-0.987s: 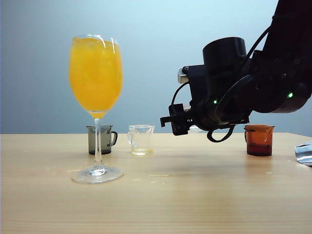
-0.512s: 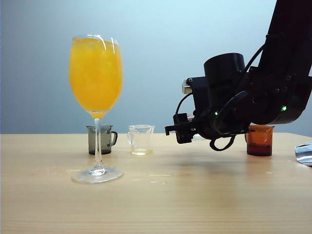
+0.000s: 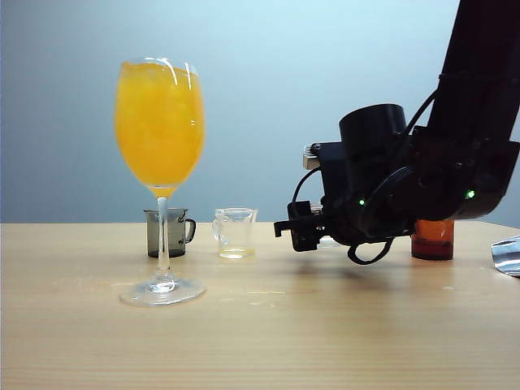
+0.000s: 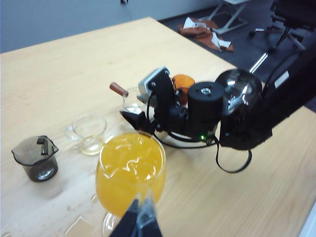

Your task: Pick up the third measuring cup from the left, pour the pineapple juice inside into the goblet, and finally put the measuring cup back in its original place.

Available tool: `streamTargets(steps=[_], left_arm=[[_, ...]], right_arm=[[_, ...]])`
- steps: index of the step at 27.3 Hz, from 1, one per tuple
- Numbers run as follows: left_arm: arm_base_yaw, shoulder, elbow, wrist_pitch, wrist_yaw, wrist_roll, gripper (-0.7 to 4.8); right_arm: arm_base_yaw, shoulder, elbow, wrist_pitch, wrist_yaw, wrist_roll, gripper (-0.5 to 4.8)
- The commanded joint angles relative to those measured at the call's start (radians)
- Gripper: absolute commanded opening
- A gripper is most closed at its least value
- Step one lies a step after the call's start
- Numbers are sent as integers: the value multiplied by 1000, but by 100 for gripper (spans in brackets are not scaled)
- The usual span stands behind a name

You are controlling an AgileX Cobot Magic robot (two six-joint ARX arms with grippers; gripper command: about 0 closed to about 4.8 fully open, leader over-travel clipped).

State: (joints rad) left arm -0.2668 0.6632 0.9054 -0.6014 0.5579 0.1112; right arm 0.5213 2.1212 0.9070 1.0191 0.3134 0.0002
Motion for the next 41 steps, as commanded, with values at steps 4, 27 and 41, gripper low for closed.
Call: streamTargets(steps=[4, 27, 41], left_arm=[[1, -2, 5, -22, 11, 31, -5], [1, -2, 5, -22, 11, 31, -5], [1, -2, 5, -22, 4, 31, -5]], right_arm=[[1, -2, 7, 31, -2, 4, 49], [3, 35, 8, 34, -36, 26, 369], [11, -17, -15, 7, -54, 26, 479]])
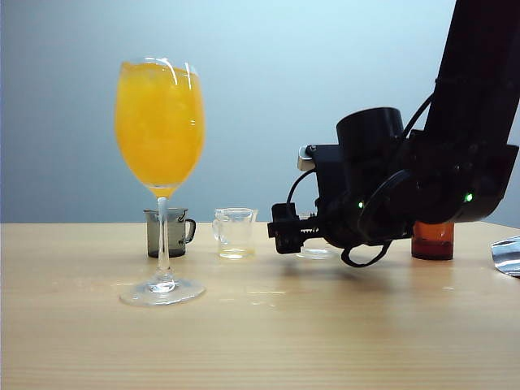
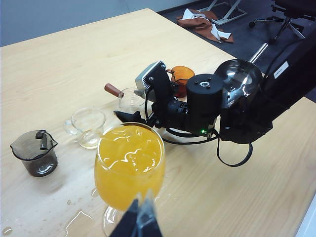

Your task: Pick up the third measuring cup from the left, pour the pineapple juice inside into the goblet, and finally put the measuring cup back in its original place.

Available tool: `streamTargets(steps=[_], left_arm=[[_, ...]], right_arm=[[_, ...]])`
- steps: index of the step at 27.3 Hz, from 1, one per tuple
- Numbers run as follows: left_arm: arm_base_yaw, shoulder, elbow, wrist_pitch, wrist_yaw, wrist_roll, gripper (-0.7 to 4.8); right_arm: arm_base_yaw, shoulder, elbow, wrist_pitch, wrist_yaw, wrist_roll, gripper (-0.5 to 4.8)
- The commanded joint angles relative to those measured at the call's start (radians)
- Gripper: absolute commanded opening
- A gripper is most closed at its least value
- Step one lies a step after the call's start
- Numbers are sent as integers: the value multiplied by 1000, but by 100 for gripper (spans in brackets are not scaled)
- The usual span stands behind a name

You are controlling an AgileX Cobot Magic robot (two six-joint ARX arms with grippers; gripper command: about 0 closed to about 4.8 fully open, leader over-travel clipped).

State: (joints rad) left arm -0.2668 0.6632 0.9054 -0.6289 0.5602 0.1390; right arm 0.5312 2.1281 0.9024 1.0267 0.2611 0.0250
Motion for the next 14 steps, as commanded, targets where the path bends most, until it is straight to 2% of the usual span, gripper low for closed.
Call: streamTargets(steps=[1, 14], left_arm=[[1, -2, 5, 6, 2, 3, -5], [1, -2, 5, 9, 2, 3, -5]], right_arm=[[1, -37, -20, -6, -2, 2, 479], [1, -208, -142, -81, -21, 3, 479]])
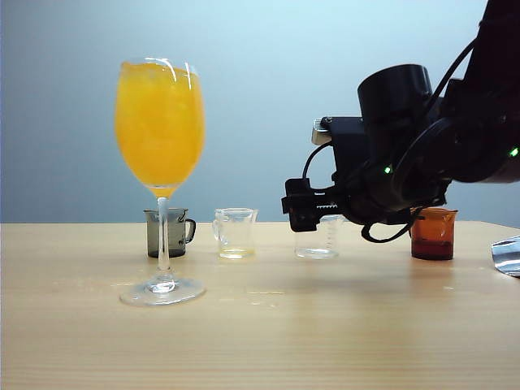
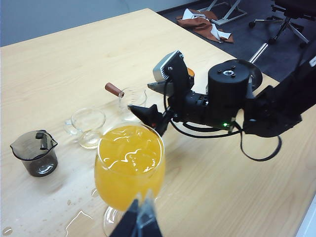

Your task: Pick up the third measuring cup from the left, pour the pineapple juice inside into the goblet, and finally put the measuring cup back in its original place.

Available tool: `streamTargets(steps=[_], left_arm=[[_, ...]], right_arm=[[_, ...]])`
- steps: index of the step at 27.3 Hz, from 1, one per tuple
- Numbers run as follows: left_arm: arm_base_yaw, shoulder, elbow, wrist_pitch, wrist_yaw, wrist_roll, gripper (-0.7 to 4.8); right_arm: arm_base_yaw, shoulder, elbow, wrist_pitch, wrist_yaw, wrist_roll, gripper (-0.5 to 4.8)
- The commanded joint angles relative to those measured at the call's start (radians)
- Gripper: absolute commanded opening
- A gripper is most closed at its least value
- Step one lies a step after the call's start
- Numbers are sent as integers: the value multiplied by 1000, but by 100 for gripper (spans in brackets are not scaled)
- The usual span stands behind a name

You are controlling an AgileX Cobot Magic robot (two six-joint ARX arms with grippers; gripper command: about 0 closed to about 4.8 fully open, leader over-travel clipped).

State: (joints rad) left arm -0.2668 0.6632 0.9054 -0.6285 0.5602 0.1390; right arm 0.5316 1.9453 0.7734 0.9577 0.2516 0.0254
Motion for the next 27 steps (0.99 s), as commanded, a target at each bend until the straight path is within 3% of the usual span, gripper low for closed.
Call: streamTargets(steps=[1, 8, 10, 12, 14, 17, 19, 27], left_arm=[[1, -2, 5, 8, 2, 3, -5], [1, -2, 5, 8, 2, 3, -5], [1, -2, 5, 8, 2, 3, -5], [1, -2, 5, 9, 1, 3, -5], [1, -2, 5, 9, 1, 3, -5], [1, -2, 5, 9, 2, 3, -5], [1, -2, 5, 9, 2, 3, -5], [1, -2, 5, 25, 1, 3, -5]], right_arm=[[0, -35, -19, -21, -11, 4, 479], [1, -108, -43, -143, -56, 11, 474], [1, -139, -43, -201, -74, 27, 350], [1, -177, -43, -268, -76, 34, 170], [1, -215, -43, -338, -74, 34, 65], [1, -273, -43, -440, -74, 34, 43], [1, -349, -43, -552, -75, 34, -6], [1, -629, -42, -795, -97, 34, -6]])
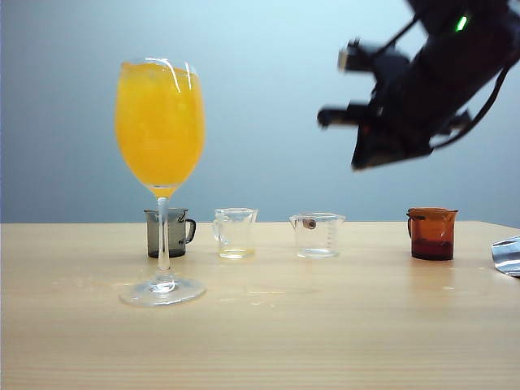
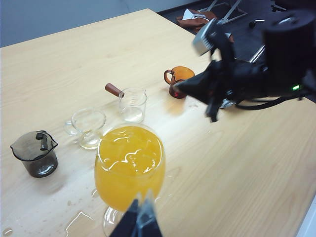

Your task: Pick up the third measuring cup from the left, pour the pineapple juice inside into the goblet, and finally put the measuring cup back in its original place.

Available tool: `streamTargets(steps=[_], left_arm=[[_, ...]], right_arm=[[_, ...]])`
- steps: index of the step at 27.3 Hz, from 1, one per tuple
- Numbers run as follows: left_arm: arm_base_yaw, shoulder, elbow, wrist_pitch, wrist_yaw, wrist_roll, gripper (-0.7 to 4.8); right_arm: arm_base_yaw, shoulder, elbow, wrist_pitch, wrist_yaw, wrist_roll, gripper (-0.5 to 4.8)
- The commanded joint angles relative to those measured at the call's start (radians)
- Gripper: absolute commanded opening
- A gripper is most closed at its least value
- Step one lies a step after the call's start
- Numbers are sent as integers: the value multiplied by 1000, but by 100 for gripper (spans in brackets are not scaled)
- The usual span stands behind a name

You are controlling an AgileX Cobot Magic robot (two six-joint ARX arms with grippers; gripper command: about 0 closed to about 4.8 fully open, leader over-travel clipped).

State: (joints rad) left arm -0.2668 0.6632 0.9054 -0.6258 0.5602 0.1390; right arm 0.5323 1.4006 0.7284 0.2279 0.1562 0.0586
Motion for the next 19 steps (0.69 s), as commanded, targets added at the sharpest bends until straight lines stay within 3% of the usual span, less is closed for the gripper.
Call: streamTargets(steps=[1, 7, 11, 19], left_arm=[[1, -2, 5, 31, 1, 3, -5], [1, -3, 5, 42, 0, -51, -5], [1, -3, 3, 40, -5, -17, -5], [1, -13, -33, 113, -122, 10, -5]], right_arm=[[0, -114, 3, -82, -2, 1, -6], [1, -362, 3, -263, -2, 0, -6], [0, -516, -1, -373, 2, -7, -6], [0, -784, -128, -373, 34, -79, -6]])
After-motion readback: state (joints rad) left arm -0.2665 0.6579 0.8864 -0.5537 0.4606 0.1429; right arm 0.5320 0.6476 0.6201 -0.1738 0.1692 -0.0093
